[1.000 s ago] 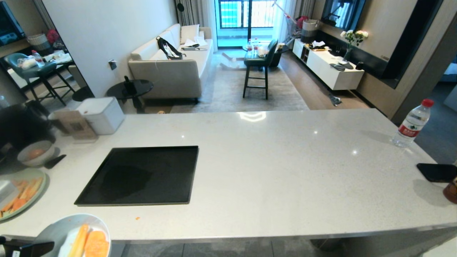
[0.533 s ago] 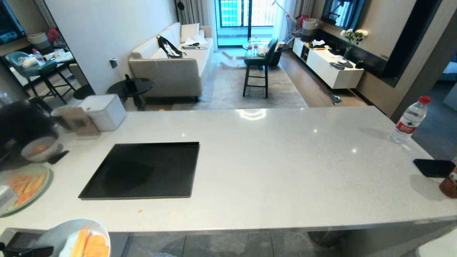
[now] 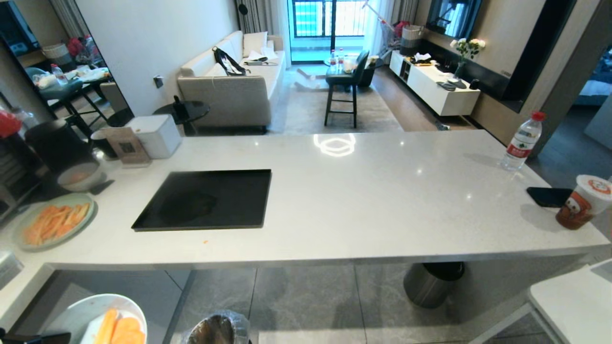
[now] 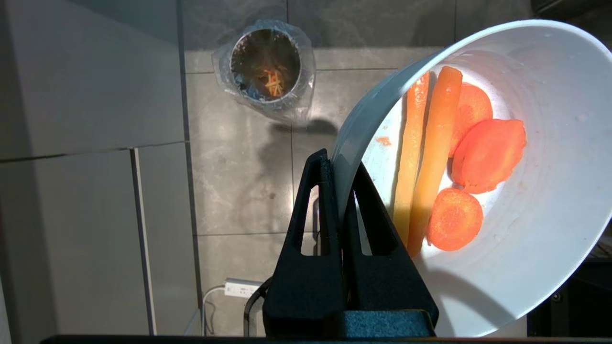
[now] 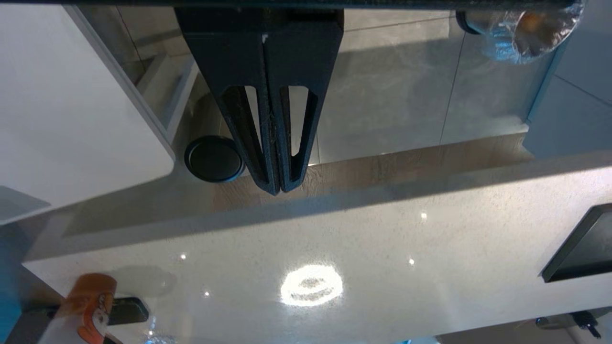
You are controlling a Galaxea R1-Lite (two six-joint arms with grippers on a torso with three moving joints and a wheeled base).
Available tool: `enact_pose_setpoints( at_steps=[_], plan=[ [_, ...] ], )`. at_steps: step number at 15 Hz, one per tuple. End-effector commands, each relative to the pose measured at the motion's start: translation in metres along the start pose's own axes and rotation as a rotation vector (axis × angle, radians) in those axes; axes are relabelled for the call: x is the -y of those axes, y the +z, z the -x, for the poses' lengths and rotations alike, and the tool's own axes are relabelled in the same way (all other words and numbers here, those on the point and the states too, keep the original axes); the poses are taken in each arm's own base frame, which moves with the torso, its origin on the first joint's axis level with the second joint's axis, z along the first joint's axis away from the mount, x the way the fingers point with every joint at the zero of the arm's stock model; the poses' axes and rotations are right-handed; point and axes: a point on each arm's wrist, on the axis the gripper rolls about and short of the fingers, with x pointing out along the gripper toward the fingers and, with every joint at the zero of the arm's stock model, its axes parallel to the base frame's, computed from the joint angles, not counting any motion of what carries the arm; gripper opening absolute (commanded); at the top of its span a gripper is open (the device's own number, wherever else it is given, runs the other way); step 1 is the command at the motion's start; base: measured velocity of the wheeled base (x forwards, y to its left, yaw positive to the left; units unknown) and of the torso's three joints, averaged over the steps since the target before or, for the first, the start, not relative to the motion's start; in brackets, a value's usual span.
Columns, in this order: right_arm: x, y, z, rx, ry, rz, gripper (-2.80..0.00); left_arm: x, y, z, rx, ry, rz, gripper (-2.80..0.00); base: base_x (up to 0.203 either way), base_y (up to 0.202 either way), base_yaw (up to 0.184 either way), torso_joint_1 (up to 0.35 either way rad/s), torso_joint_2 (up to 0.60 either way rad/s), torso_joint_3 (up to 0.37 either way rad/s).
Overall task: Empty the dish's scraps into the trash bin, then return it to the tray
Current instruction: Move the bowl over the trash can
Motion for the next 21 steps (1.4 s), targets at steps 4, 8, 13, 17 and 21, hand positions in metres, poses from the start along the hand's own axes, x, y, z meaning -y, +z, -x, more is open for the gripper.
enact_pose_setpoints(
  at_steps=[4,8,13,17,21],
  plan=[
    [0.000,0.000,0.000,0.001,0.000,-0.001,-2.80,0.000,-0.001,0.001,0.003,-0.001,-0.001,-2.80,-0.176,0.000,-0.001,-0.001,0.00,0.002],
    [0.000,0.000,0.000,0.001,0.000,-0.001,-2.80,0.001,-0.003,0.003,0.012,0.001,0.015,-2.80,0.000,0.000,0.000,0.000,0.00,0.000],
    [0.000,0.000,0.000,0.001,0.000,-0.001,-2.80,0.002,-0.009,0.002,0.014,-0.001,0.040,-2.80,0.000,0.000,0.000,0.000,0.00,0.000],
    [0.000,0.000,0.000,0.001,0.000,-0.001,-2.80,0.001,-0.009,0.003,0.027,0.033,0.038,-2.80,0.000,0.000,0.000,0.000,0.00,0.000],
    [0.000,0.000,0.000,0.001,0.000,-0.001,-2.80,0.000,-0.010,0.002,0.001,0.067,0.043,-2.80,0.000,0.000,0.000,0.000,0.00,0.000]
  ],
)
